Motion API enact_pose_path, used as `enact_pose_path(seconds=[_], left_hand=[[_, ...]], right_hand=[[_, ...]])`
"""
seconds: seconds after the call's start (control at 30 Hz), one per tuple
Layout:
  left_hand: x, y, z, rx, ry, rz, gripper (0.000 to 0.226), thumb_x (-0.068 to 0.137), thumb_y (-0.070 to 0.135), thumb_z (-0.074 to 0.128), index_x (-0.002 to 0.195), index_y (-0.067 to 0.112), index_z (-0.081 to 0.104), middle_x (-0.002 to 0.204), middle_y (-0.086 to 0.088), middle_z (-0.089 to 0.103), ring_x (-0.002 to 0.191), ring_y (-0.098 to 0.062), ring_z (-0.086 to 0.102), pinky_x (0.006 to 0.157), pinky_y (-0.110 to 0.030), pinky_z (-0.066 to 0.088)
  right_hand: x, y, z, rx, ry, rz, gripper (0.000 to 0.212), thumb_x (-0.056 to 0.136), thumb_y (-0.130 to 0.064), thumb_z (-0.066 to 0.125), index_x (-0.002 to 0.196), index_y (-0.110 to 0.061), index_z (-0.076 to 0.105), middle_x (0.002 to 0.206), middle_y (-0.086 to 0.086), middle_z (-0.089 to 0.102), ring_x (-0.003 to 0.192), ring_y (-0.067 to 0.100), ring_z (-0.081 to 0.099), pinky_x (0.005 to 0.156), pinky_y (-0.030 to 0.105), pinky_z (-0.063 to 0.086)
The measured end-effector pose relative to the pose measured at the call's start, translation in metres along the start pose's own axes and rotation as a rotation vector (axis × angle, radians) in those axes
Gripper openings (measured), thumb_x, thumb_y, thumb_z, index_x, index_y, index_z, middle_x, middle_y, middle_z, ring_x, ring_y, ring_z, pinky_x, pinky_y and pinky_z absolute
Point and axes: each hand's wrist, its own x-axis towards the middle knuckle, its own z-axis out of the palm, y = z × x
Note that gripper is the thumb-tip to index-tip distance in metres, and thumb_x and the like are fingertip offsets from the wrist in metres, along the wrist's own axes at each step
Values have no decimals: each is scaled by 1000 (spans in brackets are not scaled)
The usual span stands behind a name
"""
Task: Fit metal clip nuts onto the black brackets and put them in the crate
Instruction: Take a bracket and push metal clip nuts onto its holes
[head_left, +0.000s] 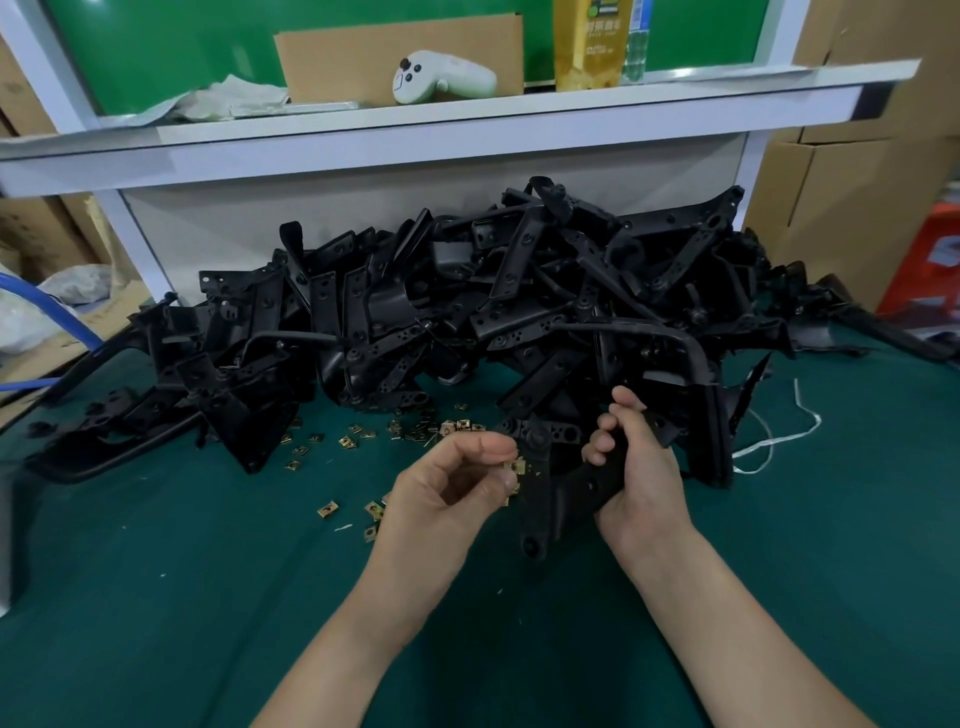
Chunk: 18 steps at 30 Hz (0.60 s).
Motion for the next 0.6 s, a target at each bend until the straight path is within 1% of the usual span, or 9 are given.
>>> enact_pose_path(seconds=[0.1,0.27,0.33,0.4,0.5,0.57,0.6], left_hand=[[0,-1,-1,17,-4,-6,21,91,-3,67,98,16,72,90,14,73,87,-1,66,81,-13,51],[-1,-3,-3,78,-9,-20,31,91,2,69,92,32,75,91,12,73,90,-4,68,86,-18,54],[-1,-4,-3,92,-17,-26,33,91,2,70,92,35,75,92,11,73,91,-6,68,88,-20,54],[0,-4,-3,92,-20,-22,33,90,2,70,92,35,76,94,11,74,92,-5,69,86,-18,53],[1,-5,-2,46,17,-27,35,92,-1,68,101,32,77,101,10,75,94,-2,68,83,-12,51],[3,-6,1,-21,44,-68,37,94,-3,64,110,28,75,110,10,75,103,-1,68,86,-13,50],[4,-7,2,-69,52,-107,37,95,-3,62,116,26,72,115,9,75,109,-3,67,89,-16,51]], right_hand=[[0,0,0,-48,-10,-40,20,98,-7,56,93,-19,71,64,-4,56,48,6,47,43,18,40],[-1,0,-1,-127,-16,-90,21,98,-7,55,92,-19,71,65,-5,56,50,6,47,44,19,40],[-2,0,-2,-147,-8,-101,22,98,-6,55,91,-19,71,64,-5,56,49,6,47,44,19,40],[-2,-1,-2,-152,-9,-109,21,98,-6,55,91,-19,71,63,-5,56,49,6,47,44,20,40],[-2,-1,-1,-113,-23,-84,20,98,-8,56,93,-20,71,65,-5,56,49,6,47,44,19,41],[-2,-1,0,-64,-38,-50,19,98,-10,57,93,-21,72,65,-5,56,50,6,47,45,19,41],[-2,-1,0,-51,-42,-43,19,98,-10,57,93,-21,72,66,-5,56,50,6,47,45,19,41]])
